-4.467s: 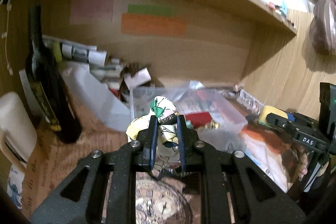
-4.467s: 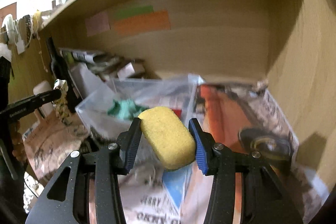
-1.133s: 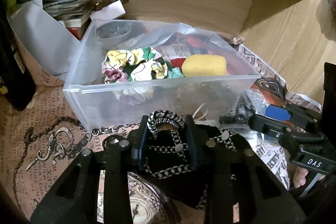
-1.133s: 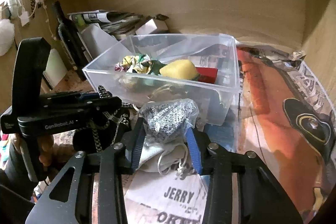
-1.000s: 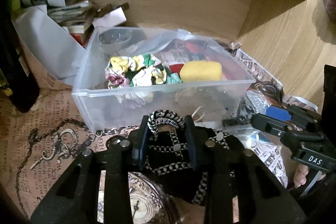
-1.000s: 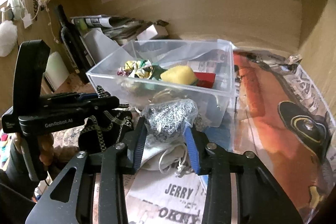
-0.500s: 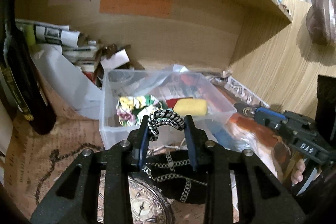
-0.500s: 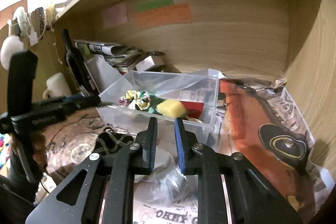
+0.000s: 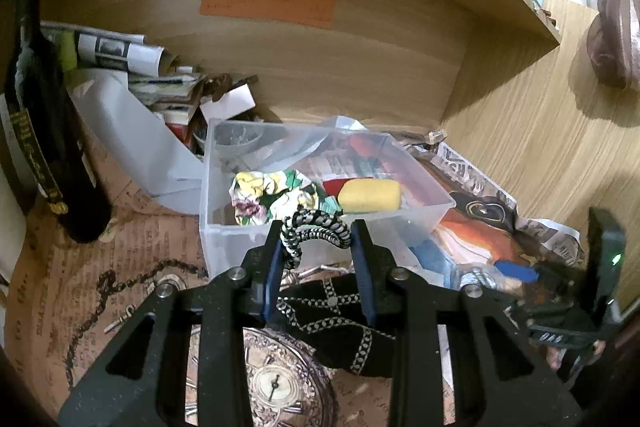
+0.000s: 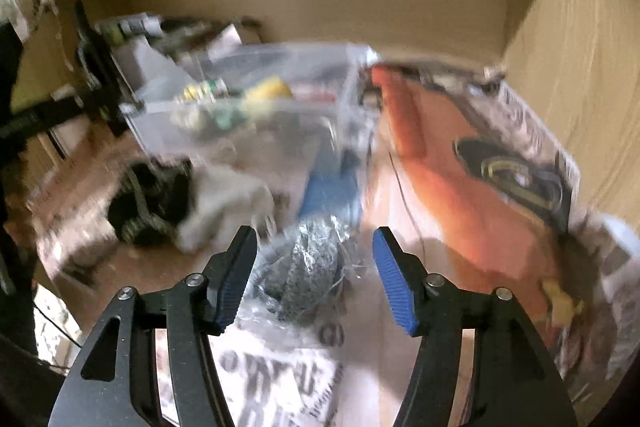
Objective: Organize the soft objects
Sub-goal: 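Lift the mesh bag into the clear box with the right gripper while the left gripper releases the black bag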
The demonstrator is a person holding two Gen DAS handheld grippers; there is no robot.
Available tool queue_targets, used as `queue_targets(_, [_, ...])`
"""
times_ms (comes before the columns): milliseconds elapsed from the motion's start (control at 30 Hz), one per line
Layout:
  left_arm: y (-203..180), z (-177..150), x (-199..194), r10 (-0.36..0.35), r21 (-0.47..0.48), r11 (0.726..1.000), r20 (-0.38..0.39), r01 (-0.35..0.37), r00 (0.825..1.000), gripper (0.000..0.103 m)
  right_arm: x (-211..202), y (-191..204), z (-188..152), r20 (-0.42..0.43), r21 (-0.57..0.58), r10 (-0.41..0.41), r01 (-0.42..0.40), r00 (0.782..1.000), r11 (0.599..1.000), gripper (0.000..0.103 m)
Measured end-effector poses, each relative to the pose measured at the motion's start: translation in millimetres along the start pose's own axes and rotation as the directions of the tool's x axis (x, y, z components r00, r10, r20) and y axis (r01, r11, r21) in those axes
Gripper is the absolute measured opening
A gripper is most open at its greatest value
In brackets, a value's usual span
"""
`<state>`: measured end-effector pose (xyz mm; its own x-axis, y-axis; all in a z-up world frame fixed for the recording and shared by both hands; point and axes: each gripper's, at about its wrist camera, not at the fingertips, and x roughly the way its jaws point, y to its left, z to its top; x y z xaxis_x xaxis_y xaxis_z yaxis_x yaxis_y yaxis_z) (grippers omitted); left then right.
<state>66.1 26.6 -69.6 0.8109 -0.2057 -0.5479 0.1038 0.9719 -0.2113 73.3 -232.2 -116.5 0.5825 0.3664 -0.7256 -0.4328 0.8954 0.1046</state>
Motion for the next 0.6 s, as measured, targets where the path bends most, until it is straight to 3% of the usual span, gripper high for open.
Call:
queue_targets(133, [0.7, -2.8, 1.1, 0.000, -0.005, 1.000, -0.009, 0.000, 1.000, 0.032, 6.0, -6.8, -8.2, -0.012, 0.023, 0.021, -0.020, 1.000, 1.000, 0.053])
queue_targets(233, [0.2, -3.1, -0.4, 0.004, 0.001, 1.000, -0.003, -0.004, 1.000, 0.032, 3.9, -8.5, -6.5, -0.008, 0.027, 0.062, -0.061, 0.998, 0.998, 0.026])
queue_targets(267, [-0.3, -2.6, -1.2, 0.007, 0.002, 1.000, 0.001, -0.007, 1.000, 0.032, 2.9, -9.2, -5.2, -0.003, 0.034, 0.073, -0.073, 0.997, 0.997, 0.023])
queue_targets(400, [-0.5, 3.6, -1.2, 0.013, 0.004, 1.000, 0.014, -0.013, 1.000, 0.032, -4.8, -2.2, 3.6, 0.038, 0.010, 0.047, -0.048, 0.998, 0.999, 0.022])
queue_targets(600, [0.3, 20.9, 0.3, 0.028, 0.019, 0.999, 0.048, -0.029, 0.998, 0.032, -32.4, 2.2, 40.6, 0.186, -0.009, 0.042, -0.041, 0.982, 0.999, 0.022])
